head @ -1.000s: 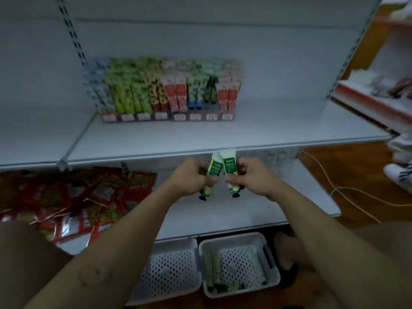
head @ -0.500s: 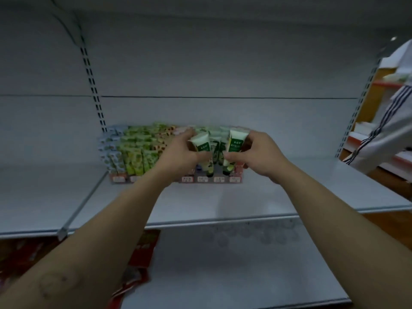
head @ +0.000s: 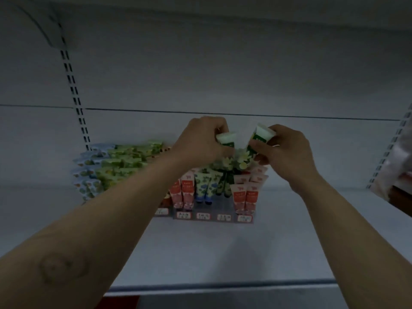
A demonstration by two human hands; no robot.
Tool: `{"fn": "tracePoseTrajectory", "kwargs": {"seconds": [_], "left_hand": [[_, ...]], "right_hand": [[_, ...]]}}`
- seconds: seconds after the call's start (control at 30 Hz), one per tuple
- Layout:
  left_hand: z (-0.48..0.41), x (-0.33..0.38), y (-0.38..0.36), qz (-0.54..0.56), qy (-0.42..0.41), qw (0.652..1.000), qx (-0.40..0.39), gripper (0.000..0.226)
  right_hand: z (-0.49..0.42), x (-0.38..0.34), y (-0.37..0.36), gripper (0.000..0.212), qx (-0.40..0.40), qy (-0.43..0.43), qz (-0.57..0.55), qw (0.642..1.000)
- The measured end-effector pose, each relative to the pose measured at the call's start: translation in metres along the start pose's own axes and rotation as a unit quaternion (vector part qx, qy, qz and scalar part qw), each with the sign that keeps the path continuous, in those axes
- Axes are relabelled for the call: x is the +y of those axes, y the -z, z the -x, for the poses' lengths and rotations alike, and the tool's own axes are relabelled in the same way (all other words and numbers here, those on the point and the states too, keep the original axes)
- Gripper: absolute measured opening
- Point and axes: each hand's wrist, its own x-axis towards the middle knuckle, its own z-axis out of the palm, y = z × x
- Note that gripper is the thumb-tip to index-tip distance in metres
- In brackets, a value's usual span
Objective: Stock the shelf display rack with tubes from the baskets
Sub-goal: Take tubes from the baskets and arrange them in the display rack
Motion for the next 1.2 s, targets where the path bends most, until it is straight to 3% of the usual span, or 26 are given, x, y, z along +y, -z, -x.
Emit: {"fn": "tracePoseTrajectory", "kwargs": {"seconds": [0.13, 0.23, 0.57, 0.73, 1.03, 1.2], "left_hand": [[-0.010, -0.019, -0.020, -0.084, -0.023, 0.992, -0.089, 0.023], [-0.011, -0.028, -0.025, -0.099, -0.021, 0.990, -0.102, 0.022], [-0.008, -0.034, -0.039, -0.258, -0.135, 0.943, -0.159, 0.030], [-0.005, -0.038, -0.041, -0.285, -0.142, 0.938, -0.140, 0.032], [0.005, -0.039, -0.048, -0.160, -0.041, 0.985, -0.056, 0.039], [0.012, -0.042, -0.057, -0.244, -0.084, 0.965, -0.042, 0.034]], "right_hand": [[-0.007, 0.000, -0.012, 0.017, -0.055, 0.026, 0.074, 0.995], [-0.012, -0.006, -0.015, 0.020, -0.067, 0.044, 0.117, 0.990], [-0.011, -0.017, -0.011, 0.010, -0.002, 0.038, 0.084, 0.996], [-0.007, -0.020, -0.015, 0.009, 0.017, 0.048, 0.105, 0.993], [-0.010, -0.020, -0.014, 0.017, 0.049, 0.049, 0.130, 0.989], [-0.008, -0.021, -0.018, 0.014, 0.046, 0.032, 0.111, 0.992]]}}
